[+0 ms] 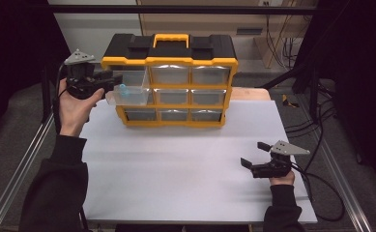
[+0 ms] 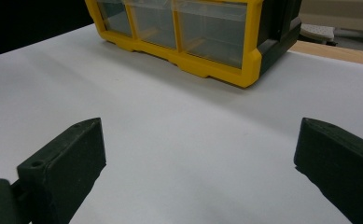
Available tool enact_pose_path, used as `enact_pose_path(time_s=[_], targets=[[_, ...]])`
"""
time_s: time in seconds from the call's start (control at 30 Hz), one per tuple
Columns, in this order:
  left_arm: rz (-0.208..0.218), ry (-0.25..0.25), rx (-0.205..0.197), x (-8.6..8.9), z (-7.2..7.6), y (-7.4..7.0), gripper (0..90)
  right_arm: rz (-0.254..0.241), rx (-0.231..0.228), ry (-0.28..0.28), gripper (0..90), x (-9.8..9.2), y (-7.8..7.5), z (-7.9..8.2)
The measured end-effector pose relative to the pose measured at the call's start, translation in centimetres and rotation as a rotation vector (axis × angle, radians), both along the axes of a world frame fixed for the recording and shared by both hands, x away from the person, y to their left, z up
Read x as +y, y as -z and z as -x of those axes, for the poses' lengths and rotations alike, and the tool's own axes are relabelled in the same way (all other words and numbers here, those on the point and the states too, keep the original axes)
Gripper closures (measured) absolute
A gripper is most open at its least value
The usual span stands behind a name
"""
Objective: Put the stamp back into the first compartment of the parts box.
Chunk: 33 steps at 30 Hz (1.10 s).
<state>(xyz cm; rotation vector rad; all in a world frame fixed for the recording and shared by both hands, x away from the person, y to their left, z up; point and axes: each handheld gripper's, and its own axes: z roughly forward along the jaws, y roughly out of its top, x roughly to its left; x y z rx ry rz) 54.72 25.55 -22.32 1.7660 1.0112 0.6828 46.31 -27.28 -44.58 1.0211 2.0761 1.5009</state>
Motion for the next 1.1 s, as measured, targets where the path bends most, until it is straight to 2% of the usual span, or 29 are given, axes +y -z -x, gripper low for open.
enact_pose_path(time_s=[0.27, 0.43, 0.53, 0.7, 0.87, 1.1], targets=[[0.040, 0.046, -0.065, 0.3, 1.5, -0.1, 30.5, -0.001, -0.001, 0.000, 2.5, 0.0, 0.0, 0.0], [0.055, 0.077, -0.087, 0.5, 2.4, 0.0, 21.9, 0.000, 0.001, 0.000, 2.5, 0.0, 0.0, 0.0], [0.063, 0.076, -0.100, 0.6, 3.0, 0.2, 14.9, 0.000, 0.002, 0.000, 2.5, 0.0, 0.0, 0.0], [0.073, 0.082, -0.121, 0.6, 3.8, 0.5, 7.0, 0.000, -0.001, 0.000, 2.5, 0.0, 0.0, 0.0], [0.072, 0.091, -0.122, 0.6, 4.4, 1.2, 1.2, -0.001, -0.002, -0.001, 2.5, 0.0, 0.0, 0.0], [0.065, 0.096, -0.135, 0.7, 5.4, 2.3, 0.0, 0.001, -0.001, 0.000, 2.5, 0.0, 0.0, 0.0]])
